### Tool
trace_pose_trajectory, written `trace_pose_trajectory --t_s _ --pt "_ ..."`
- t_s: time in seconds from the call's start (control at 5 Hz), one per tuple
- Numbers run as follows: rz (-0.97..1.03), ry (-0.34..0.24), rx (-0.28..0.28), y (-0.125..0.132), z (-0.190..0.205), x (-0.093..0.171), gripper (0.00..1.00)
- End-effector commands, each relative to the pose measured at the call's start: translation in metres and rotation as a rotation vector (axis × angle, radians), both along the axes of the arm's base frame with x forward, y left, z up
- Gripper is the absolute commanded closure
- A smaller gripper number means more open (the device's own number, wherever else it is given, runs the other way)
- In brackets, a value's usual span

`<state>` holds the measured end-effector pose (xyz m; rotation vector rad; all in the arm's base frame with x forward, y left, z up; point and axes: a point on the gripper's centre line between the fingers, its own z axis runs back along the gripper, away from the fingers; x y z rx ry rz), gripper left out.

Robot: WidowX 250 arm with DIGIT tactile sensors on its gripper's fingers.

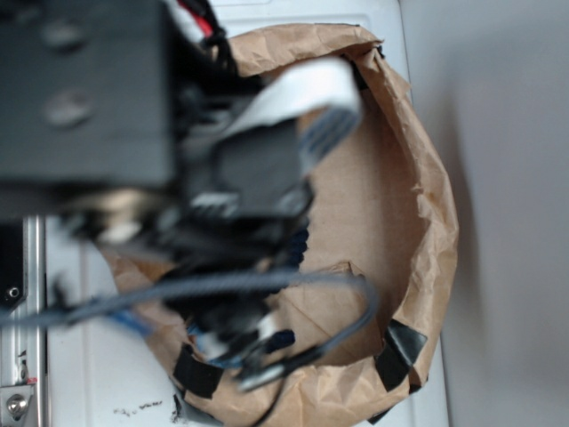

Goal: Grab the blue rope.

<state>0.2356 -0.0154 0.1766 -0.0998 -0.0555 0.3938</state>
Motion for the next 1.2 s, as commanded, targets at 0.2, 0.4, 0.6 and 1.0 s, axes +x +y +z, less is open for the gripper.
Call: trace_pose_trajectory --t_s 0.2,0.4,0.6,1.0 --pt "0.155 -0.017 -0.036 0.017 -0.01 0.012 0.0" --pt "0.155 -0.017 -0.036 0.017 -0.01 0.012 0.0" --pt "0.155 -0.017 -0.036 0.017 -0.01 0.012 0.0" --pt "0.07 -0.023 -0.093 0.021 -0.055 0.011 0.0"
